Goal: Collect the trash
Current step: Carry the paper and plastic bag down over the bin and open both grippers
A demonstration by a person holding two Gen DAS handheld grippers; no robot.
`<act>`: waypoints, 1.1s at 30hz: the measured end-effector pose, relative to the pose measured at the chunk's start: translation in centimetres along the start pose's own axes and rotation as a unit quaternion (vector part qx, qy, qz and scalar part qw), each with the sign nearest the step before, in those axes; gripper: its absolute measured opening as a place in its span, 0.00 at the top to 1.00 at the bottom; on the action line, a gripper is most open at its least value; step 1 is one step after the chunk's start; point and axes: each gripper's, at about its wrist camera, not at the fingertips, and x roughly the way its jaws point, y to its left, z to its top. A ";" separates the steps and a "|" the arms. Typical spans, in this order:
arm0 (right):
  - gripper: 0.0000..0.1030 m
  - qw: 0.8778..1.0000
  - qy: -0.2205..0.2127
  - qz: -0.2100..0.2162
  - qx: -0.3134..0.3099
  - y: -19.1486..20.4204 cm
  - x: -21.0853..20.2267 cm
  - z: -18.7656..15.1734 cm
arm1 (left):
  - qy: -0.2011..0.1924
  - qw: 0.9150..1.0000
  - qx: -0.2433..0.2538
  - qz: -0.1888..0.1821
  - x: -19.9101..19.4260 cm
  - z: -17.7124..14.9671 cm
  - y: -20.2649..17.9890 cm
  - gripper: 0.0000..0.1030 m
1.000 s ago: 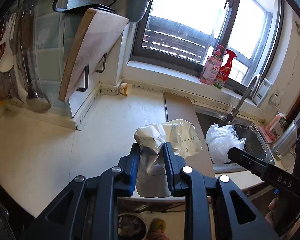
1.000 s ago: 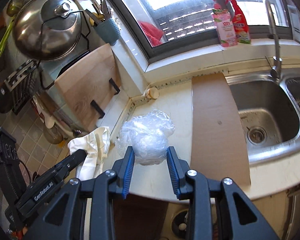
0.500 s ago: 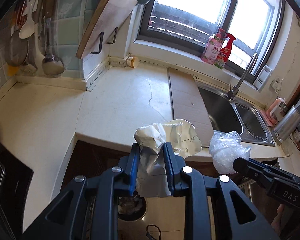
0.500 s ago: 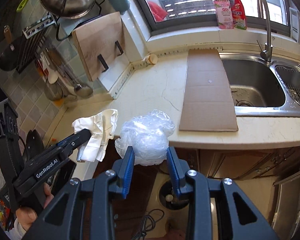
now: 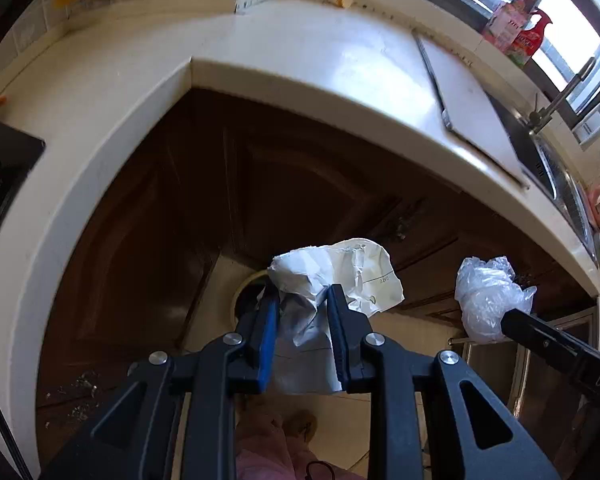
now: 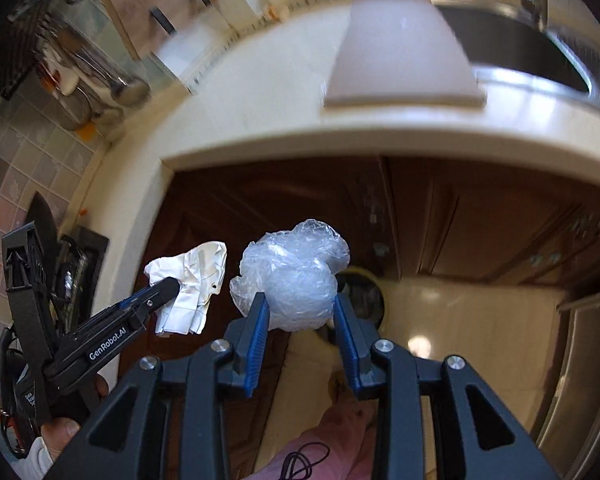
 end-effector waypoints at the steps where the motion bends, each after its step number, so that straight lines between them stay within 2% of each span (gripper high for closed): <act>1: 0.68 1.000 0.013 -0.001 0.004 -0.4 1.2 -0.5 | 0.009 1.000 -0.004 0.004 1.3 -0.5 0.4 0.78; 8: 0.68 0.995 0.095 -0.025 0.035 -3.9 10.3 -3.7 | 0.071 0.997 -0.019 0.022 10.9 -3.8 2.4 0.78; 16: 0.68 0.988 0.136 -0.042 0.060 -6.8 16.6 -5.2 | 0.113 0.994 -0.001 0.015 19.3 -5.3 2.9 0.76; 18: 0.68 0.987 0.144 -0.045 0.061 -7.4 17.6 -5.3 | 0.114 0.993 0.005 0.016 20.9 -5.1 2.7 0.70; 20: 0.68 0.985 0.151 -0.047 0.063 -7.6 18.6 -5.3 | 0.120 0.993 0.002 0.013 22.2 -5.0 2.9 0.52; 22: 0.68 0.985 0.157 -0.048 0.062 -7.6 19.4 -5.0 | 0.116 0.993 -0.006 0.018 22.9 -4.7 3.2 0.48; 26: 0.68 0.984 0.163 -0.047 0.052 -7.2 20.5 -4.1 | 0.118 0.992 -0.023 0.025 23.4 -4.5 3.9 0.47; 31: 0.68 0.985 0.168 -0.042 0.026 -5.3 21.3 -2.9 | 0.112 0.993 -0.032 0.034 21.5 -4.7 5.3 0.47; 33: 0.67 0.985 0.167 -0.039 0.019 -4.5 21.5 -2.3 | 0.104 0.993 -0.028 0.045 20.7 -4.6 5.9 0.43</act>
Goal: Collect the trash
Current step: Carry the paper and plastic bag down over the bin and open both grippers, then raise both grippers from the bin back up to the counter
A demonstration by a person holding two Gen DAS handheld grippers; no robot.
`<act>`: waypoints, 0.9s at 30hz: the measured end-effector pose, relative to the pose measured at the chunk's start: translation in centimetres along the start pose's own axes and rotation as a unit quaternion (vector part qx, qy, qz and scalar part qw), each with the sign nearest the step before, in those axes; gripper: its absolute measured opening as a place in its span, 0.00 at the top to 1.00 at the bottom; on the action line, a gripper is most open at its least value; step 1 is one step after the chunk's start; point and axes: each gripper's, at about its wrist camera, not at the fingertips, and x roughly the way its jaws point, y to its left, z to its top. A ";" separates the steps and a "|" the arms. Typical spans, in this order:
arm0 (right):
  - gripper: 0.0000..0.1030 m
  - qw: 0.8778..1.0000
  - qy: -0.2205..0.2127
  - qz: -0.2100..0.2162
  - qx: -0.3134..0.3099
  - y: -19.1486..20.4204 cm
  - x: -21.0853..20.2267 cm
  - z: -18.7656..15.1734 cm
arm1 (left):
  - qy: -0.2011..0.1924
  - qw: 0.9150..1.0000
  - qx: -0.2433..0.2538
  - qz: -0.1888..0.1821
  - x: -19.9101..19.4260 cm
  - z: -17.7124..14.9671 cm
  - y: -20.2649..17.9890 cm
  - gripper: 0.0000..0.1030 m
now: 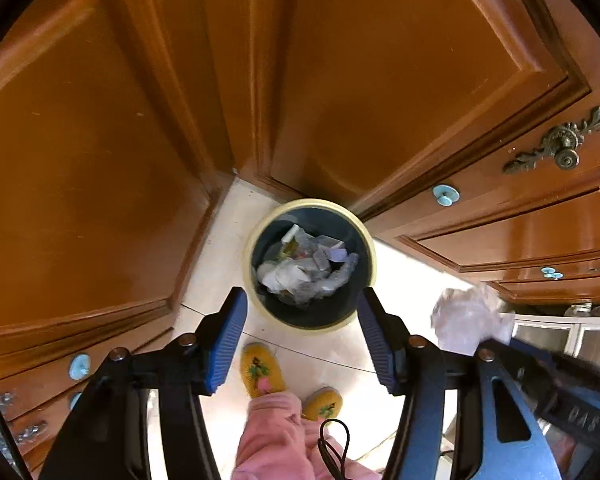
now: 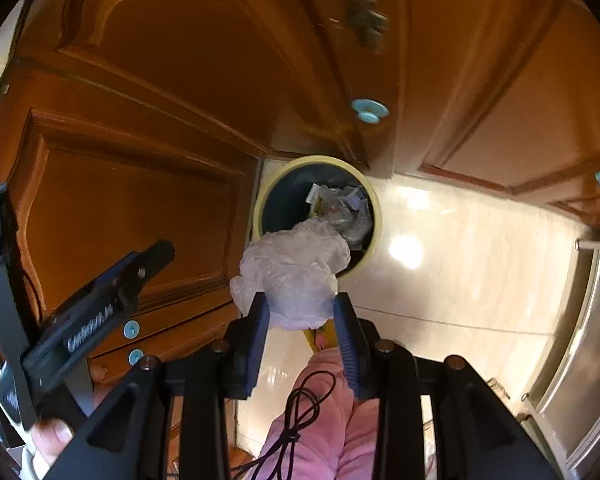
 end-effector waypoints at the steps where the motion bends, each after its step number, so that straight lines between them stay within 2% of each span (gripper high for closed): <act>1: 0.67 1.000 0.000 0.002 -0.003 0.4 0.0 0.2 | -0.004 1.000 0.001 0.005 -0.2 0.0 0.3 0.42; 6: 0.64 1.000 0.001 0.004 -0.020 2.1 -0.1 1.0 | -0.031 0.999 0.002 0.027 -2.8 0.4 1.6 0.37; 8: 0.58 1.000 0.000 0.001 -0.024 2.7 -0.3 1.3 | -0.040 0.999 0.000 0.033 -3.8 0.6 2.0 0.30; 10: 0.55 1.000 -0.003 0.000 -0.028 3.3 -0.6 1.4 | -0.048 0.998 -0.005 0.039 -4.8 0.7 2.5 0.29; 14: 0.50 0.999 -0.010 -0.004 -0.031 3.9 -1.5 1.4 | -0.054 0.998 -0.014 0.043 -6.3 1.0 3.0 0.29; 20: 0.49 0.999 -0.010 -0.001 -0.041 5.2 -3.7 0.9 | -0.065 0.997 -0.012 0.044 -9.0 1.1 2.8 0.29; 27: 0.49 0.998 -0.031 0.003 -0.055 6.8 -8.3 0.0 | -0.089 0.995 0.014 0.048 -15.0 1.8 1.5 0.29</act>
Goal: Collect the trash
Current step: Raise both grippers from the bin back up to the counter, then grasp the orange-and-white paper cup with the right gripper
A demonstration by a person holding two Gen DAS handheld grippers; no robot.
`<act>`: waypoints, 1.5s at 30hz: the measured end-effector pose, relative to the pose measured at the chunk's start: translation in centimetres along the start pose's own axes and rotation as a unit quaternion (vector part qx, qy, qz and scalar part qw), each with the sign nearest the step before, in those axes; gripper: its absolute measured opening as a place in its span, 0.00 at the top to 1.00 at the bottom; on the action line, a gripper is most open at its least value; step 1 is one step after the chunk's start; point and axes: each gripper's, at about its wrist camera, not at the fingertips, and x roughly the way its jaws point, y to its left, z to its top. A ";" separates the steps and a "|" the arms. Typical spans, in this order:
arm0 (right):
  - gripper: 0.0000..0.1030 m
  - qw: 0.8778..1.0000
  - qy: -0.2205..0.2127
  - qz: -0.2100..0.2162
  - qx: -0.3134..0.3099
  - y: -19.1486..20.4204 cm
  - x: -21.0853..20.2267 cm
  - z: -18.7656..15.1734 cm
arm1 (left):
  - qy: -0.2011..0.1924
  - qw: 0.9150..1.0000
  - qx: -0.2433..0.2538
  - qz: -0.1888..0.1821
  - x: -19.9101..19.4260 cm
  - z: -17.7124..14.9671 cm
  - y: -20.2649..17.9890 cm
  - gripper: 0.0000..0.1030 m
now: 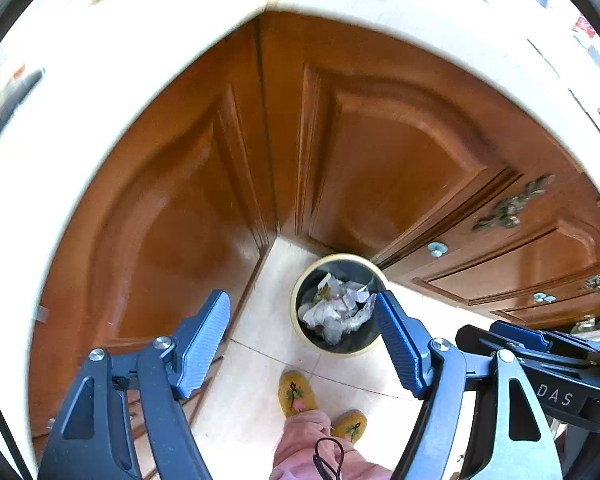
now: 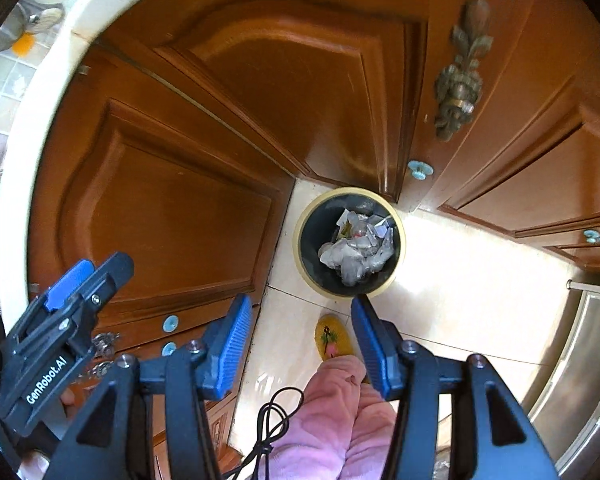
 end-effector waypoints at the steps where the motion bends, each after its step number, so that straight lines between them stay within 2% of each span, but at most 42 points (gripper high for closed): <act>1: 0.49 1.000 -0.004 0.001 -0.001 0.2 -0.7 0.0 | -0.007 1.000 0.007 0.002 -1.2 0.4 -0.1 0.29; 7: 0.49 0.999 -0.045 0.006 -0.004 1.5 -6.7 0.3 | -0.068 0.996 0.047 0.021 -8.4 3.0 -0.9 0.22; 11: 0.49 0.997 -0.077 0.011 0.002 2.0 -11.0 1.3 | -0.104 0.993 0.048 0.028 -12.7 6.0 -1.3 0.18; 17: 0.49 0.990 -0.141 0.009 -0.006 3.1 -18.5 3.7 | -0.165 0.985 0.048 0.011 -17.7 11.7 -3.1 0.18; 23: 0.49 0.971 -0.238 -0.011 -0.022 4.4 -27.9 7.0 | -0.224 0.973 0.056 -0.003 -22.0 16.8 -5.1 0.12; 27: 0.47 0.957 -0.287 -0.021 -0.025 5.4 -32.9 9.5 | -0.255 0.965 0.064 -0.015 -23.5 20.0 -6.1 0.10; 31: 0.40 0.944 -0.329 -0.029 -0.014 5.3 -36.1 12.2 | -0.295 0.952 0.076 0.007 -24.4 22.0 -7.2 0.08; 36: 0.36 0.941 -0.336 -0.029 -0.012 4.8 -37.0 17.7 | -0.334 0.938 0.087 0.036 -24.6 24.7 -7.7 0.03; 40: 0.36 0.946 -0.323 -0.018 -0.025 4.1 -36.1 23.9 | -0.361 0.925 0.080 0.087 -23.4 27.7 -8.1 0.02; 42: 0.36 0.945 -0.325 -0.012 -0.042 3.8 -35.6 27.6 | -0.365 0.922 0.072 0.110 -22.2 29.4 -8.6 0.02; 45: 0.36 0.945 -0.320 0.003 -0.066 2.7 -34.1 33.7 | -0.357 0.923 0.062 0.128 -20.3 31.8 -9.7 0.02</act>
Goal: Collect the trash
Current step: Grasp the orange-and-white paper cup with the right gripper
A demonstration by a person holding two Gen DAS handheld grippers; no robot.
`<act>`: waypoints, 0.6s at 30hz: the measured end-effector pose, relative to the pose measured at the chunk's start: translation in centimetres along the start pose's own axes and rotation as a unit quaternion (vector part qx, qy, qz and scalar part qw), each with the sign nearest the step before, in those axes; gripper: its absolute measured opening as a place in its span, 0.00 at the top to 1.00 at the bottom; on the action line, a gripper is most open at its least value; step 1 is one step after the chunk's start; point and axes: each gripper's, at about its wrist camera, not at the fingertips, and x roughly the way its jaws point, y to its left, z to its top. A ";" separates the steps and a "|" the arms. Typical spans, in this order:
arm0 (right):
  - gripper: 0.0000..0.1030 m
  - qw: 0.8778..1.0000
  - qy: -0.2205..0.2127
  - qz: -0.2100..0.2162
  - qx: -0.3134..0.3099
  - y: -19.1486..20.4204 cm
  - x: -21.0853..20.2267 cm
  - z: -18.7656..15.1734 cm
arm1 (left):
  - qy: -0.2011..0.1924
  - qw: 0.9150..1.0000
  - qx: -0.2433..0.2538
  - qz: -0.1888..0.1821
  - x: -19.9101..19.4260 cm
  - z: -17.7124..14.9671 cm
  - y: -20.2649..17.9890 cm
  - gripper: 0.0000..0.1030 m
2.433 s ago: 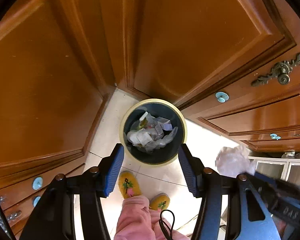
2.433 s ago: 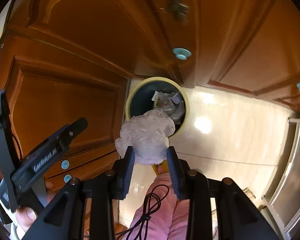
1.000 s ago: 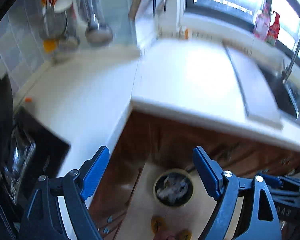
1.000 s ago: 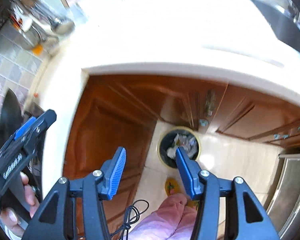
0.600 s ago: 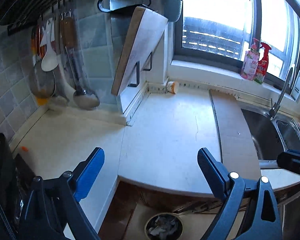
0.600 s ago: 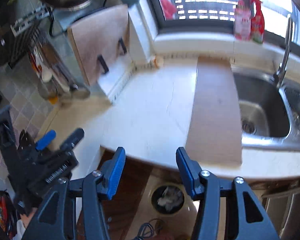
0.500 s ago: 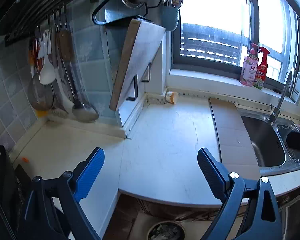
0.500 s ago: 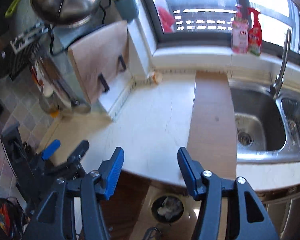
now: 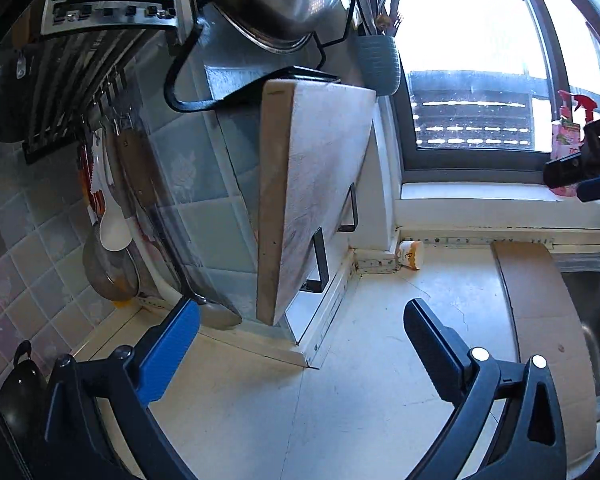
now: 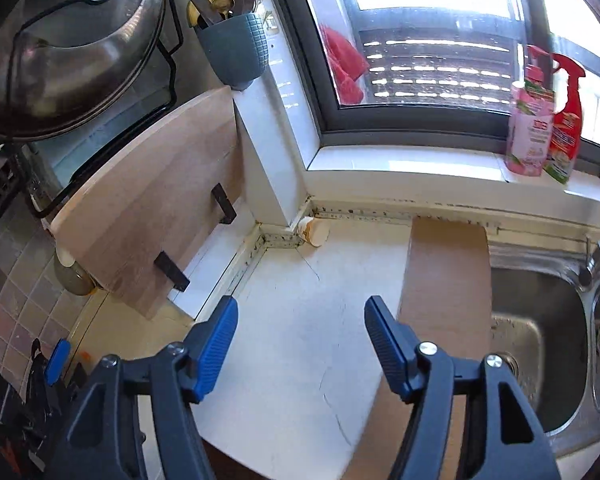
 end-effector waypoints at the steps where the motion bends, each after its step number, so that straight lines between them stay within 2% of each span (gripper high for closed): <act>1: 0.34 1.000 0.005 0.010 -0.002 -0.7 2.0 1.3 | 0.006 1.000 0.001 0.006 0.9 0.2 -0.7 0.02; 3: 0.30 0.999 0.023 0.027 -0.003 -2.1 6.1 3.4 | 0.018 1.000 0.008 0.019 2.9 0.8 -2.5 0.02; 6: 0.29 0.997 0.057 0.050 0.001 -4.0 13.0 5.8 | 0.024 0.998 0.024 0.054 6.0 1.5 -5.6 0.02; 10: 0.29 0.991 0.103 0.080 0.025 -6.1 22.0 7.1 | 0.035 0.993 0.043 0.108 10.3 2.0 -9.2 0.02; 12: 0.29 0.988 0.114 0.099 0.040 -6.6 26.0 7.2 | 0.043 0.989 0.053 0.135 12.8 2.0 -10.4 0.07; 13: 0.29 0.986 0.115 0.110 0.048 -6.6 27.5 7.0 | 0.055 0.987 0.056 0.143 14.2 2.0 -10.9 0.12; 15: 0.29 0.983 0.116 0.128 0.055 -6.7 29.7 6.8 | 0.080 0.983 0.054 0.154 16.5 1.7 -11.2 0.15; 18: 0.34 0.983 0.117 0.133 0.047 -6.0 32.3 6.2 | 0.110 0.980 0.049 0.161 18.7 0.9 -11.2 0.19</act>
